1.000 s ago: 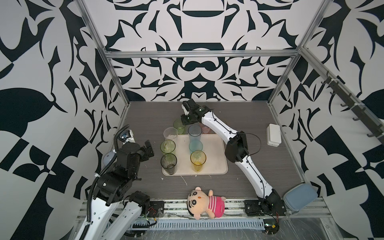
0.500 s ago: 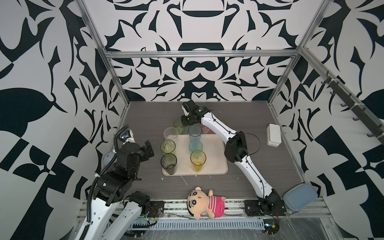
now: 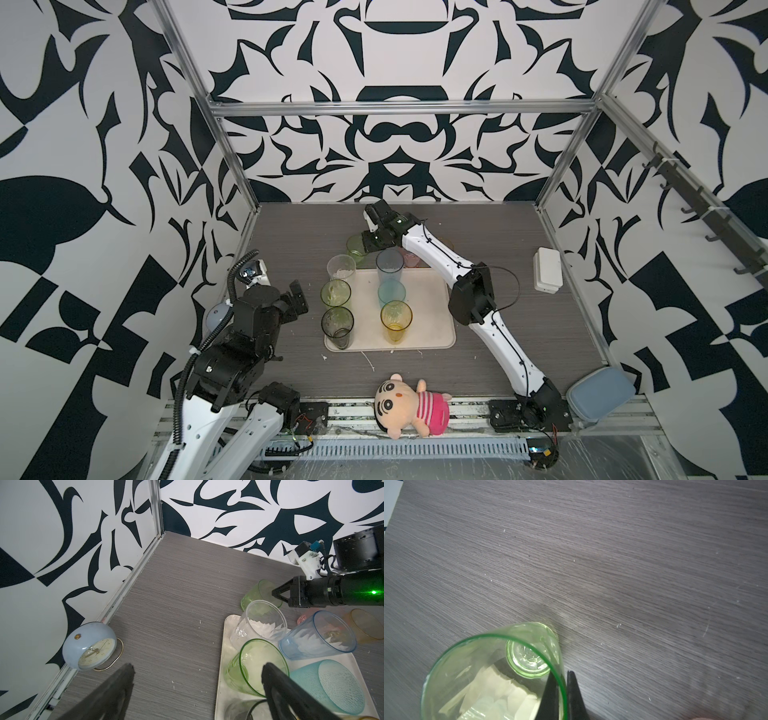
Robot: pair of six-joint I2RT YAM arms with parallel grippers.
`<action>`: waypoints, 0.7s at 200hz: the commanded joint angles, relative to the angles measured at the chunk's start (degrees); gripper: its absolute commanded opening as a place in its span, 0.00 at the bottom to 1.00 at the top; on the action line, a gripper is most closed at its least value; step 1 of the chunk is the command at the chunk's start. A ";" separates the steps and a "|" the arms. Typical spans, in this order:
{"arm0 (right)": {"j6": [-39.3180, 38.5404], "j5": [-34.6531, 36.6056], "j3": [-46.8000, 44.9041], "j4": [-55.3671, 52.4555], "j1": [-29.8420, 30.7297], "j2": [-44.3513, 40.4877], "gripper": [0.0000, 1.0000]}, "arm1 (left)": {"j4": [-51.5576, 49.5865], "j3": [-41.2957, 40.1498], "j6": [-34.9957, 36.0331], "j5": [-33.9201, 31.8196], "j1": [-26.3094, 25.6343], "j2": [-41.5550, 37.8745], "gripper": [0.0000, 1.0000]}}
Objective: Place the glasses into the tray
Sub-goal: Pick up the glass from the top-center of the table, then place the glass on the tray.
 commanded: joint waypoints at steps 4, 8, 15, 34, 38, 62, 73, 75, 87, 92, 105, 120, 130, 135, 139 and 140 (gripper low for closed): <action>-0.42 0.33 3.07 -0.67 0.20 -7.40 0.00 | 0.41 0.14 -0.51 0.67 -0.20 -0.28 0.99; -0.48 0.42 3.07 -0.92 0.20 -7.73 0.00 | 0.50 0.20 -0.53 0.95 -0.16 -0.16 0.99; -0.67 0.68 3.07 -1.16 0.20 -8.49 0.00 | 0.60 0.37 -0.61 1.40 -0.18 0.10 1.00; -0.93 1.68 3.07 -2.10 0.20 -9.89 0.00 | 0.08 1.43 -0.71 1.86 -0.18 1.32 0.99; -0.87 1.89 3.07 -2.37 0.17 -9.90 0.00 | -0.01 1.67 -0.71 1.91 -0.20 1.59 1.00; -1.03 2.80 3.07 -3.83 -0.04 -13.69 0.00 | -0.36 3.10 -0.86 2.37 -0.17 2.64 0.99; -0.81 2.96 3.07 -4.61 -0.22 -14.91 0.00 | -0.36 3.67 -1.13 2.85 -0.21 3.08 1.00; -0.81 3.04 3.00 -4.85 -0.21 -15.18 0.00 | -0.36 3.71 -1.21 2.94 -0.14 3.16 0.99; -0.68 3.37 2.98 -5.83 -0.46 -16.54 0.00 | -0.45 4.32 -1.62 3.22 -0.19 3.68 0.99; -0.69 3.44 2.98 -6.31 -0.50 -17.09 0.00 | -0.45 4.58 -1.74 3.45 -0.20 3.96 0.99; -0.86 3.77 2.98 -7.67 -0.68 -18.65 0.00 | -0.45 4.93 -2.06 3.74 -0.15 4.71 0.99; -1.20 4.11 2.90 -9.44 -0.81 -20.57 0.00 | -0.16 5.08 -2.46 3.99 -0.20 5.28 1.00; -1.51 4.45 2.66 -10.65 -0.85 -22.18 0.00 | 0.27 4.99 -2.64 4.16 -0.20 5.58 0.99; -1.61 4.67 2.41 -11.24 -0.93 -22.99 0.00 | 0.56 4.92 -2.73 4.25 -0.20 5.71 0.99; -1.66 4.89 2.10 -11.59 -0.99 -23.62 0.00 | 0.87 4.79 -2.73 4.32 -0.21 5.82 0.99; -1.66 4.95 2.02 -11.70 -1.01 -23.84 0.00 | 0.91 4.80 -2.73 4.38 -0.21 5.82 0.99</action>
